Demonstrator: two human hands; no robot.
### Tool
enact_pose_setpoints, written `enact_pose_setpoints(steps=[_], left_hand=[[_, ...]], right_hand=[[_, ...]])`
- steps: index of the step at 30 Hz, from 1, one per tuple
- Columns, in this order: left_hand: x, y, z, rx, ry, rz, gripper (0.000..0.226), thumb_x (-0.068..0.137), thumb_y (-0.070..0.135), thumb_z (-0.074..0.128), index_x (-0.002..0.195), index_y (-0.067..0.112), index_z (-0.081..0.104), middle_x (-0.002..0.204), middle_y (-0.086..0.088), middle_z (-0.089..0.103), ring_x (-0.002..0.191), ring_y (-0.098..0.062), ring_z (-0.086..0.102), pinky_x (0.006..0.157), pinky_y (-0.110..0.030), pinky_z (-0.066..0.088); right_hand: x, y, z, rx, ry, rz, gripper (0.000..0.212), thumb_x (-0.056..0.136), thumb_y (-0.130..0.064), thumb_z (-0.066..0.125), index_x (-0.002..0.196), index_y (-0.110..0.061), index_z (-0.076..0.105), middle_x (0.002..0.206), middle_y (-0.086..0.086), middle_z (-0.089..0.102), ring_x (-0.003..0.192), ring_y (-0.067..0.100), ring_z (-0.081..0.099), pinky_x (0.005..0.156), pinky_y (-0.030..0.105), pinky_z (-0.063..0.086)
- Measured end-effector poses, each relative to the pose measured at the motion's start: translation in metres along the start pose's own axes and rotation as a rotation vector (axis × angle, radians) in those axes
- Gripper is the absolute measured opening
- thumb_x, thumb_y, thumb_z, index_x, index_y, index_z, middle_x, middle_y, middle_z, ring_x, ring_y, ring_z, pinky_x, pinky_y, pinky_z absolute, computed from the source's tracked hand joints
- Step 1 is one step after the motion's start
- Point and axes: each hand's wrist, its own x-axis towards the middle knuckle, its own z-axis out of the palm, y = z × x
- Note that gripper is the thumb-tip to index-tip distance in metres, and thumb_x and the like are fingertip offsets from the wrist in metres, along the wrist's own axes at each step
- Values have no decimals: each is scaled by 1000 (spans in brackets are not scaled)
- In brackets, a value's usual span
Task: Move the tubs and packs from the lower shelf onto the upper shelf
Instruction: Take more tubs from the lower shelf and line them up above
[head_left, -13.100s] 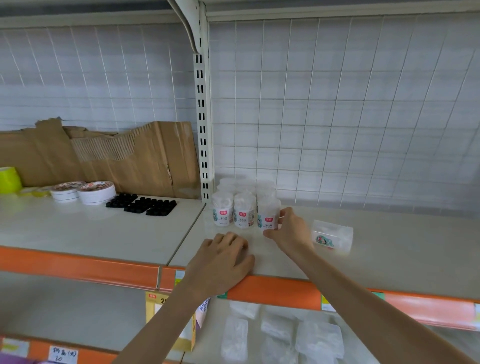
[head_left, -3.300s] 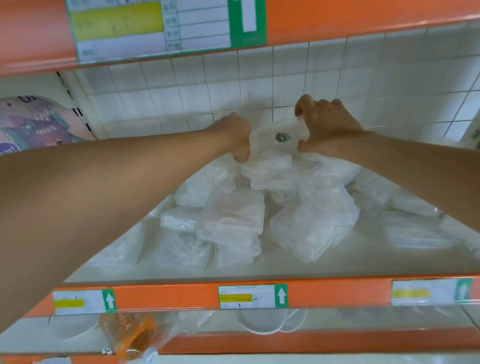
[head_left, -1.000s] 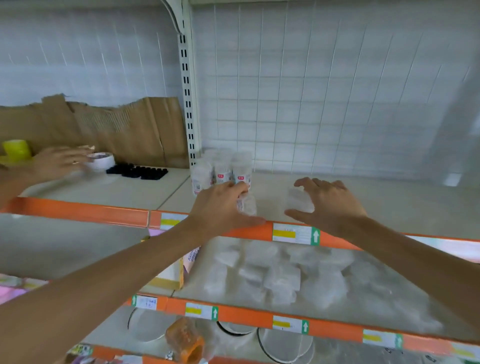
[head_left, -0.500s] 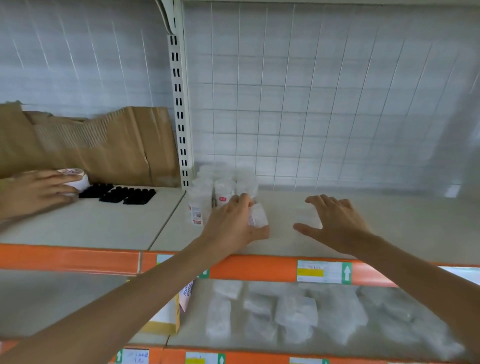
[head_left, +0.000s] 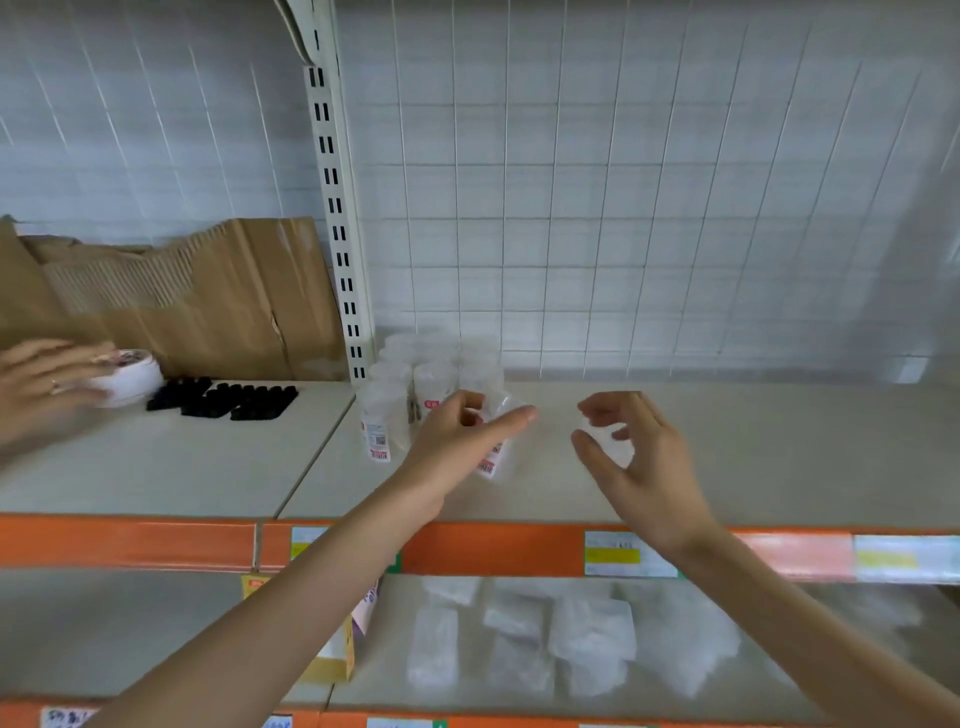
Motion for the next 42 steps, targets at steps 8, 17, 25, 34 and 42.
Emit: enact_pose_setpoints(steps=[8, 17, 25, 34, 42], left_hand=[[-19, 6, 3, -224, 40, -46, 34, 78, 49, 76, 104, 27, 66, 96, 6, 74, 94, -11, 68, 92, -39, 55], [-35, -3, -14, -125, -17, 69, 13, 96, 48, 52, 99, 40, 61, 105, 16, 68, 103, -1, 64, 85, -19, 51], [-43, -16, -36, 111, 23, 159, 17, 93, 25, 66, 107, 36, 64, 107, 15, 72, 96, 3, 67, 93, -23, 52], [-59, -62, -79, 794, 9, 424, 48, 93, 62, 36, 110, 29, 67, 106, 22, 59, 97, 3, 55, 86, -22, 46], [-63, -75, -76, 1034, 127, 661, 46, 104, 50, 17, 103, 27, 58, 105, 16, 57, 92, -8, 54, 76, -28, 42]], right_hand=[[5, -24, 37, 322, -433, 378, 52, 80, -36, 79, 121, -25, 50, 111, -11, 65, 100, 6, 64, 89, 26, 52], [16, -16, 36, 581, -488, 363, 35, 84, -12, 75, 116, -16, 64, 110, -5, 72, 100, 6, 69, 85, 16, 51], [22, -16, 49, 526, -549, 402, 54, 74, -8, 84, 119, -19, 57, 106, 2, 73, 95, 12, 71, 82, 21, 54], [37, -19, 88, 312, -473, 349, 53, 70, -11, 87, 115, -14, 58, 105, 2, 71, 90, 15, 70, 83, 31, 58], [48, -18, 108, 150, -463, 331, 58, 68, -18, 89, 115, -13, 55, 103, -2, 67, 92, 18, 68, 87, 37, 56]])
